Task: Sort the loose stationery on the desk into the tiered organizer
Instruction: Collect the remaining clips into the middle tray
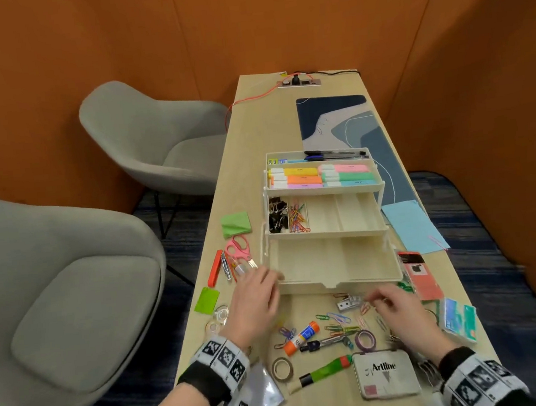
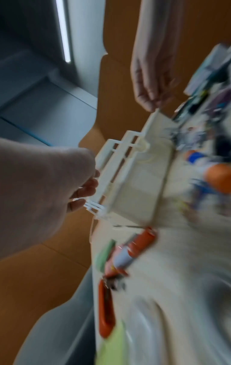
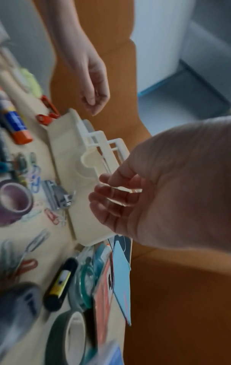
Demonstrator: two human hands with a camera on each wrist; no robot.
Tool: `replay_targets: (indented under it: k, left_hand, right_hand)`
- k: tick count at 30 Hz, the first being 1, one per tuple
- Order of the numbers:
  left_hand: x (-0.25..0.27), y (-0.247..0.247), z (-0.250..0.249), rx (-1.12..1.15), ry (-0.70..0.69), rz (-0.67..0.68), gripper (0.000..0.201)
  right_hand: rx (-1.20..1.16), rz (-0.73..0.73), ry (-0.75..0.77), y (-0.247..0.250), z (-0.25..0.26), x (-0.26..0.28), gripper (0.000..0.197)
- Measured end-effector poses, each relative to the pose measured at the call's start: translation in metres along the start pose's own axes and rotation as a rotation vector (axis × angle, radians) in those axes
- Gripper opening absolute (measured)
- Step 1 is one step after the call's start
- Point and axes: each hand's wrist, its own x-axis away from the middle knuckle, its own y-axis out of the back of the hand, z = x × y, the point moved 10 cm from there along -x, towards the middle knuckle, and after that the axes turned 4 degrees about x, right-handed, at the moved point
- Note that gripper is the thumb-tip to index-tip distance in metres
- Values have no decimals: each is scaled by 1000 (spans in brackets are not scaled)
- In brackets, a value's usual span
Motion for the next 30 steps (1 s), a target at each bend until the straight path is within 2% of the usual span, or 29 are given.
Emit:
replay_targets:
  k: [4,7,9,11,13,14,16,19,21,23,26,30]
  left_hand:
    - [28,-28,2,27,-3,104,14]
    - [34,-45,-9,4,-76,186,17]
    - [32,-46,-17,-55,-108,173,20]
    - [21,-34,-27,-81,-114,99,22]
    - [2,-23,-39,-33,-123,53,28]
    - [-10,-23,-44,-8,-124,77,32]
    - [-37,-43,-43,-24,-65,249,45]
    - [-55,-91,-19,-142,109,660,73]
    - [-56,-105,-9,-220,134,820,80]
    - [-58,-109,-7,-286,86,850,68]
    - [-63,-104,-8,-296,20,771,40]
    - [-58,-99,-4,-218,45,705,33]
  right_hand:
    - [249,30,143,-27,25,6,23]
    - [434,-6,188,-40,35,6,34]
    - [475,-22,222,-43,43,7,42]
    - [534,-14,249,-47,48,8,42]
    - [541,-26,254,-46,48,10,40]
    - [517,-40,243,-44,46,11,39]
    - [449,-67,198,-36,37,14,37]
    - [408,-91,115,-21,12,16,30]
    - [411,-99,63,-13,-6,16,28]
    - [418,-103,46,-10,-14,15,29]
    - [403,-72,110,-21,-4,12,35]
    - [403,3,132,-47,9,4,47]
